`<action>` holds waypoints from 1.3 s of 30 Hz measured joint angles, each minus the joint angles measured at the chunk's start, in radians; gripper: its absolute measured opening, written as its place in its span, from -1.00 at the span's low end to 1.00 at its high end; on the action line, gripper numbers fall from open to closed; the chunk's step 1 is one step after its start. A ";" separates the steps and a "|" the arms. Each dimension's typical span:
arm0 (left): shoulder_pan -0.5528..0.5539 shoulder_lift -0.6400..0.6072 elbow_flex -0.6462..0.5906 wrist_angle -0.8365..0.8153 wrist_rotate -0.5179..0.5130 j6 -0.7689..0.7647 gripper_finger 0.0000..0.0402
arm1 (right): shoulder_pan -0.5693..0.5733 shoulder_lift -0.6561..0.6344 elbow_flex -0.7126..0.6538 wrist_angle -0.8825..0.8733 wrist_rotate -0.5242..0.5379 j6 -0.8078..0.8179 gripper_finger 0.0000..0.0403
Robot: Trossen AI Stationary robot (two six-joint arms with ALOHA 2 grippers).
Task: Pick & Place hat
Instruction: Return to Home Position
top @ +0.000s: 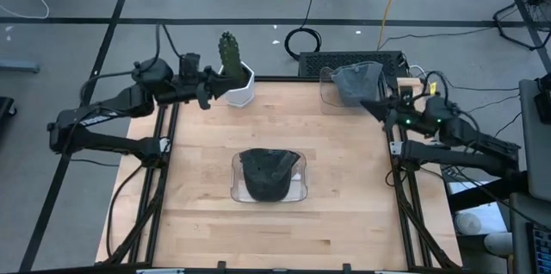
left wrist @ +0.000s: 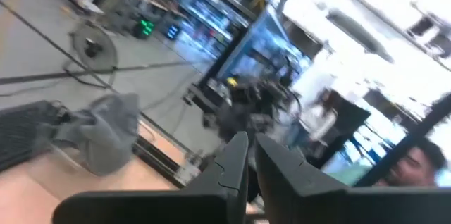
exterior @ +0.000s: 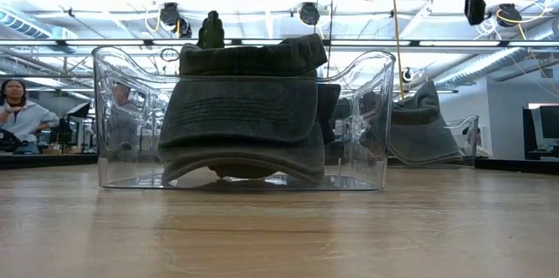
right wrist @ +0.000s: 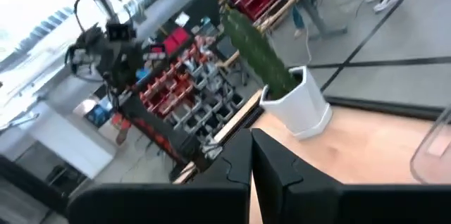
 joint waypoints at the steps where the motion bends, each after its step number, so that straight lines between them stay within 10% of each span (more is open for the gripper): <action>1: 0.003 -0.007 -0.005 0.001 -0.019 -0.008 -0.83 | 0.012 0.000 -0.010 0.006 0.000 0.002 -1.00; 39: 0.009 -0.011 -0.007 0.050 -0.200 -0.034 -0.83 | 0.264 -0.194 -0.617 0.554 0.099 0.158 -1.00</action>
